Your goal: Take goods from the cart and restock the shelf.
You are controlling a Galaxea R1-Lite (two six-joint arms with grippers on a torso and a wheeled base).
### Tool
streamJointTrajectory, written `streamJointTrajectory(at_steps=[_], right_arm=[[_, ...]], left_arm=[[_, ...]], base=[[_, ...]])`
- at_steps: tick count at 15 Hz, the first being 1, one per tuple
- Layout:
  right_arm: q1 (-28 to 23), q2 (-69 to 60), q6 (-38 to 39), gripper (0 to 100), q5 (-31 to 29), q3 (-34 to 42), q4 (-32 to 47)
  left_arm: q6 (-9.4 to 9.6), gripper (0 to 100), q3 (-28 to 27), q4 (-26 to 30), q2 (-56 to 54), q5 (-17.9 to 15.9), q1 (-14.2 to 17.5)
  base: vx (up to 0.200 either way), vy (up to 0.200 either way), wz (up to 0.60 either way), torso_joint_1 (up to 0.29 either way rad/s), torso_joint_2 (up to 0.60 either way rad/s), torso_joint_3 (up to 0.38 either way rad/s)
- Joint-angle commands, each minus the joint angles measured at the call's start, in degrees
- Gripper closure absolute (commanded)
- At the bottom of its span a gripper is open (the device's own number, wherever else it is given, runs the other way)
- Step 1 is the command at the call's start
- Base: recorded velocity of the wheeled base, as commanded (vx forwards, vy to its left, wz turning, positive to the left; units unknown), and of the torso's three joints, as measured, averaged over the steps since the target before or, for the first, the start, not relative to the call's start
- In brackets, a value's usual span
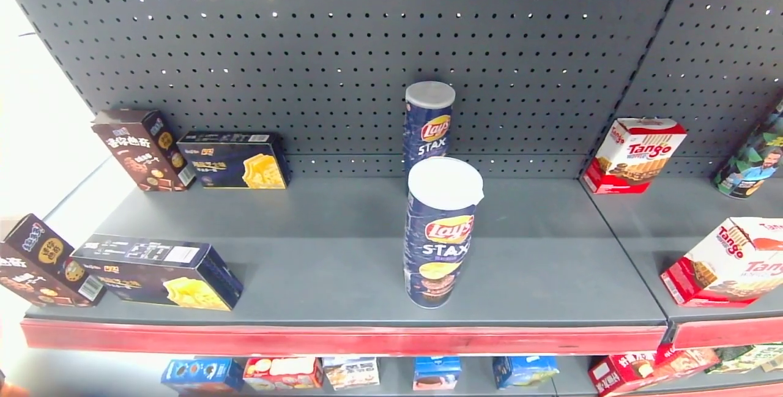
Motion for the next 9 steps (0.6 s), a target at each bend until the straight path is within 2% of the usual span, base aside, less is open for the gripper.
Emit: streamJointTrajectory(at_steps=[1,9], right_arm=[[0.0,0.0,-0.1,0,0.0,0.0,0.0],[0.0,0.0,-0.1,0,0.0,0.0,0.1]], left_arm=[[-0.01,0,0.0,0.0,0.0,0.0,0.0],[-0.01,0,0.0,0.0,0.0,0.1,0.0]], base=[[0.000,0.000,0.00,0.000,0.00,0.000],[0.000,0.000,0.00,0.000,0.00,0.000]])
